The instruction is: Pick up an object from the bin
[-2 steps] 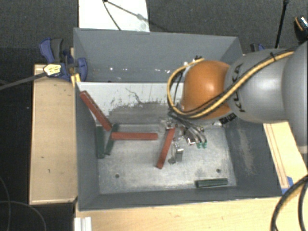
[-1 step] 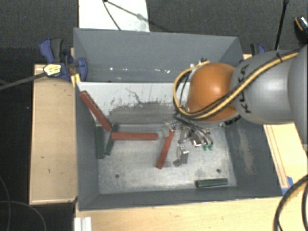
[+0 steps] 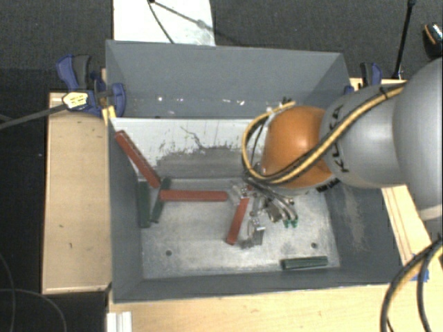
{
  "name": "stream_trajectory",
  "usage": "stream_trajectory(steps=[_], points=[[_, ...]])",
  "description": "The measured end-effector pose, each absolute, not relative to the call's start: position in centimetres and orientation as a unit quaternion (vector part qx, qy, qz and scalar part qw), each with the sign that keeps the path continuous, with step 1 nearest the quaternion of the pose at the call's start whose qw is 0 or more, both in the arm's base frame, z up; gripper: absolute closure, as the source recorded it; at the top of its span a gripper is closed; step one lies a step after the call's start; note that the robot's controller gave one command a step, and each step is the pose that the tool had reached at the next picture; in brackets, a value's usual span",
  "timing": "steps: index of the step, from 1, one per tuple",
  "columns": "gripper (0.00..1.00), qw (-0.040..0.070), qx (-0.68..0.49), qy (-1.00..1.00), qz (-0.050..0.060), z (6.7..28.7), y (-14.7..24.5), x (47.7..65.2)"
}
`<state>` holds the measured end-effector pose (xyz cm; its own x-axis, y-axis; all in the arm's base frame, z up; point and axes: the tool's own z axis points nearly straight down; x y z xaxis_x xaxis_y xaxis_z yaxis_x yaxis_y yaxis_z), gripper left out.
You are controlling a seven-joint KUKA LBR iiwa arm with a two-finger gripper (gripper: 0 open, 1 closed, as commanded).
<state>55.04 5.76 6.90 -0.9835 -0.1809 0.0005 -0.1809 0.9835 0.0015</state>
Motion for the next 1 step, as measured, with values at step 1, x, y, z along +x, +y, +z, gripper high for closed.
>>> stream_trajectory(steps=[1], points=[[0.0,0.0,0.089,-0.996,-0.001,6.94,5.78,55.08]])
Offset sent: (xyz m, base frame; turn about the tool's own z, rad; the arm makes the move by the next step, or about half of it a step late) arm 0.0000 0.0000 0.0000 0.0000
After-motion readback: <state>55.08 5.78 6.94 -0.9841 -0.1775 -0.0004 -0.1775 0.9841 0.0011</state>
